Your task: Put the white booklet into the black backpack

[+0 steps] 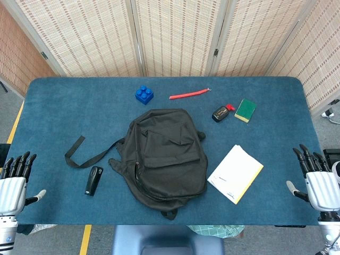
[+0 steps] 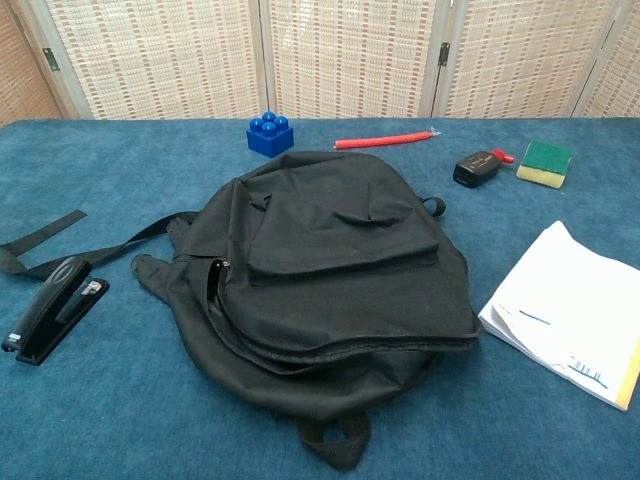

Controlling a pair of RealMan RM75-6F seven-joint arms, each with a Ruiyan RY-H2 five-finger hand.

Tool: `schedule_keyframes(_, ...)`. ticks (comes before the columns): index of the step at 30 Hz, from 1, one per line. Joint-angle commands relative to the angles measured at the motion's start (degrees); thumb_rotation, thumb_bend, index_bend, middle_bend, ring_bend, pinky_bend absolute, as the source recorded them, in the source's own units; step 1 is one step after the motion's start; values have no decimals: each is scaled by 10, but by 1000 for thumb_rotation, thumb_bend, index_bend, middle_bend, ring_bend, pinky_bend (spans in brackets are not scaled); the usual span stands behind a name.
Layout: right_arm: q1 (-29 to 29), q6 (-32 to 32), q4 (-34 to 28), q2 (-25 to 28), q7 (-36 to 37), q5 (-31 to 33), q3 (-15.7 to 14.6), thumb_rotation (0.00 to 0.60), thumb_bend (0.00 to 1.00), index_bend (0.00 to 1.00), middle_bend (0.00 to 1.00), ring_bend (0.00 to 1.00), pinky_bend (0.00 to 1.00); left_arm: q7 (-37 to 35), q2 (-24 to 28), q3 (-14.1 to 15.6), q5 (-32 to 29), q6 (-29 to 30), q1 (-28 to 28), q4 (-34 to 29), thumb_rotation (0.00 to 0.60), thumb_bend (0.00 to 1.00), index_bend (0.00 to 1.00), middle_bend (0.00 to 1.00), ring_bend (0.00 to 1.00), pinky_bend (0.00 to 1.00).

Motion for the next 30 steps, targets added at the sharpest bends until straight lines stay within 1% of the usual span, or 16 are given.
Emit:
schedule_keyframes(1, -1, 1, -1, 0, -1, -3, -1, 586, 298, 0, 63, 169, 117, -1, -2, -1, 2, 2, 1, 3, 600, 135, 50, 75, 96, 0)
schedule_keyframes(9, 3, -6, -3, 2, 0, -17, -9, 584, 299, 0, 64, 169, 124, -7, 0, 2, 3, 1, 3, 4, 600, 135, 50, 75, 96, 0)
schedule_keyframes(16, 20, -35, 12, -12, -14, -39, -22, 583, 299, 0, 73, 173, 141, -8, 2, 3, 6, 3, 4, 0, 600, 135, 50, 75, 96, 0)
schedule_keyframes(19, 34, -57, 35, -34, -27, -55, -31, 579, 299, 8, 87, 174, 148, -11, 3, 4, 9, 5, 5, -1, 600, 135, 50, 75, 97, 0)
schedule_keyframes(22, 44, -71, 61, -58, -43, -65, -36, 578, 300, 11, 93, 149, 148, -12, 5, 4, 8, 5, 6, -3, 600, 135, 50, 75, 96, 0)
schedule_keyframes(30, 71, -114, 137, -121, -40, -82, -52, 575, 327, 11, 95, 132, 148, -13, 8, 5, 7, 4, 8, -8, 600, 135, 49, 75, 96, 0)
